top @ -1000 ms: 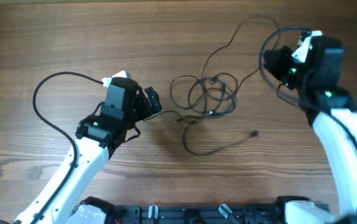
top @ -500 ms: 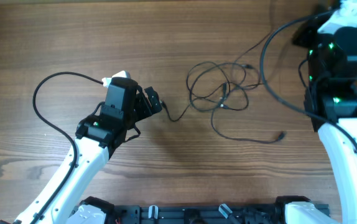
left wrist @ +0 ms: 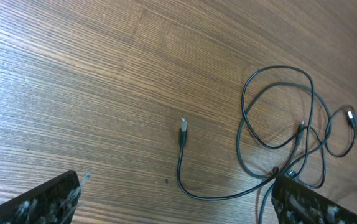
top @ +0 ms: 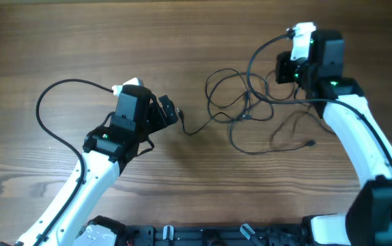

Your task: Untangle cables

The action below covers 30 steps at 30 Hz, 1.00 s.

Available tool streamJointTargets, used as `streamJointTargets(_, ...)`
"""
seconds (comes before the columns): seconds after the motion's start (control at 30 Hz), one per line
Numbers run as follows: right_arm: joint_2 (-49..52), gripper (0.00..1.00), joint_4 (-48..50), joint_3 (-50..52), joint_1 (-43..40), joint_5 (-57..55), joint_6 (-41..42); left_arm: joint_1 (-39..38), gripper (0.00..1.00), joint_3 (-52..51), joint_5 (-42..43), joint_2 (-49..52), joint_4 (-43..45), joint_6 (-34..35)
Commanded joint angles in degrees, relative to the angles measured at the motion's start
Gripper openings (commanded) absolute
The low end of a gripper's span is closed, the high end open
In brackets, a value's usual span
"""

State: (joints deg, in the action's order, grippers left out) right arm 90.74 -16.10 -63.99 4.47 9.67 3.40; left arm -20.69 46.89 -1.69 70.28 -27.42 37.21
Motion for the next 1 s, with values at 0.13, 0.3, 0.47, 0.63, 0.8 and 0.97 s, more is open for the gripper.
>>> streamJointTargets(0.13,6.6,0.75,0.0,-0.4,-0.1,-1.3,23.7,-0.1,1.0,0.8,-0.7,0.2,0.2,0.6)
streamJointTargets(0.3,12.2,0.67,-2.8,-0.4,-0.1,-5.5,42.5,-0.1,1.0,0.8,-0.7,0.2,0.2,0.6)
streamJointTargets(0.47,20.0,0.67,6.2,-0.4,-0.1,-7.5,48.5,-0.1,1.0,0.8,-0.8,0.2,0.2,0.6)
streamJointTargets(0.63,25.3,0.31,15.7,-0.4,-0.1,-0.9,49.0,-0.1,1.0,0.8,-0.8,0.2,0.2,0.6)
streamJointTargets(0.8,24.8,0.05,25.5,-0.5,0.1,28.1,50.8,-0.1,1.0,0.8,-0.7,0.2,0.2,0.6)
streamJointTargets(0.97,19.8,0.05,44.8,-0.5,0.1,50.9,49.3,-0.1,1.0,0.8,-0.7,0.2,0.2,0.6)
